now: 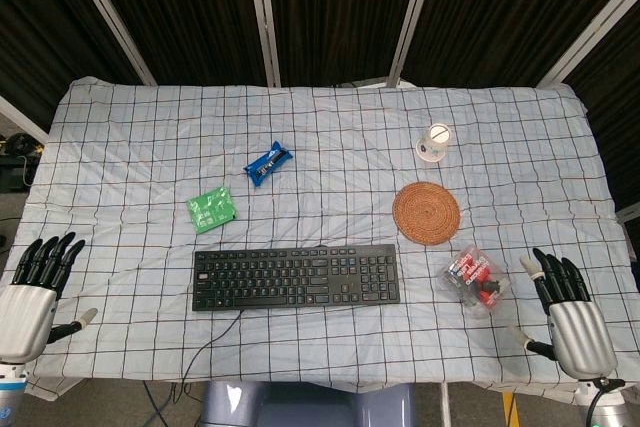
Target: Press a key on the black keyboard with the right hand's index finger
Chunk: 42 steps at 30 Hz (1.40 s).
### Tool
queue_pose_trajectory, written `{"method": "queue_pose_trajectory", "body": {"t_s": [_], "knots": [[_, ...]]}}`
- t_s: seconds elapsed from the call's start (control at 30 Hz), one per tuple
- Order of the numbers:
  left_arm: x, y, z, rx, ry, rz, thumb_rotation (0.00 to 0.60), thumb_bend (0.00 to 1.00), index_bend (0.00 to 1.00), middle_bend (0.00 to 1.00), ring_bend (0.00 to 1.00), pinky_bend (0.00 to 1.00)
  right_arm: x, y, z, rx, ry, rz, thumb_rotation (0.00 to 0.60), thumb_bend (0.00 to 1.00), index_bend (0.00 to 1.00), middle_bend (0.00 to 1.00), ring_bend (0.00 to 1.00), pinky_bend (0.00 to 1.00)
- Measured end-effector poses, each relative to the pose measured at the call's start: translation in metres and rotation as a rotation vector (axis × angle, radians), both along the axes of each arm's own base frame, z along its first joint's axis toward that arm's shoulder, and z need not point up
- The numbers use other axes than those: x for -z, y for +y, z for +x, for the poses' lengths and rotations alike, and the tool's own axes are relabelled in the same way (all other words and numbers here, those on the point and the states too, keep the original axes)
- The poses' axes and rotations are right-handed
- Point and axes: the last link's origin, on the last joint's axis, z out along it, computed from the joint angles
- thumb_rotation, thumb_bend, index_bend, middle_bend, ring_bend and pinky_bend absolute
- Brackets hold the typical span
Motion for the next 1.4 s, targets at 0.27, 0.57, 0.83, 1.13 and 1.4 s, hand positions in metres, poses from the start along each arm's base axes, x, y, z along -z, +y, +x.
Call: {"method": "queue_pose_trajectory", "body": {"t_s": [0.27,0.57,0.83,1.13,1.4], "knots": [[-0.001,0.000,0.000,-0.001,-0.004,0.008,0.600,0.04,0.00,0.00,0.00,0.00,0.005,-0.001,0.015,-0.061,0.001,0.024,0.600,0.11,0.06,0.36,0.32,0.39],[-0.004,0.000,-0.001,0.004,-0.014,0.022,0.600,0.04,0.00,0.00,0.00,0.00,0.025,-0.022,0.054,-0.181,-0.060,0.228,0.600,0.18,0.00,0.83,0.77,0.67],[-0.005,0.002,-0.002,-0.001,-0.021,0.025,0.600,0.04,0.00,0.00,0.00,0.00,0.053,-0.041,0.087,-0.347,-0.008,0.445,0.600,0.32,0.00,0.87,0.81,0.69],[-0.006,0.004,-0.003,-0.009,-0.025,0.027,0.600,0.04,0.00,0.00,0.00,0.00,0.079,-0.043,0.098,-0.353,0.041,0.547,0.600,0.37,0.03,0.88,0.83,0.70],[-0.007,0.005,-0.004,-0.017,-0.030,0.031,0.600,0.04,0.00,0.00,0.00,0.00,0.103,-0.046,0.103,-0.308,0.035,0.593,0.600,0.38,0.04,0.88,0.83,0.70]]}}
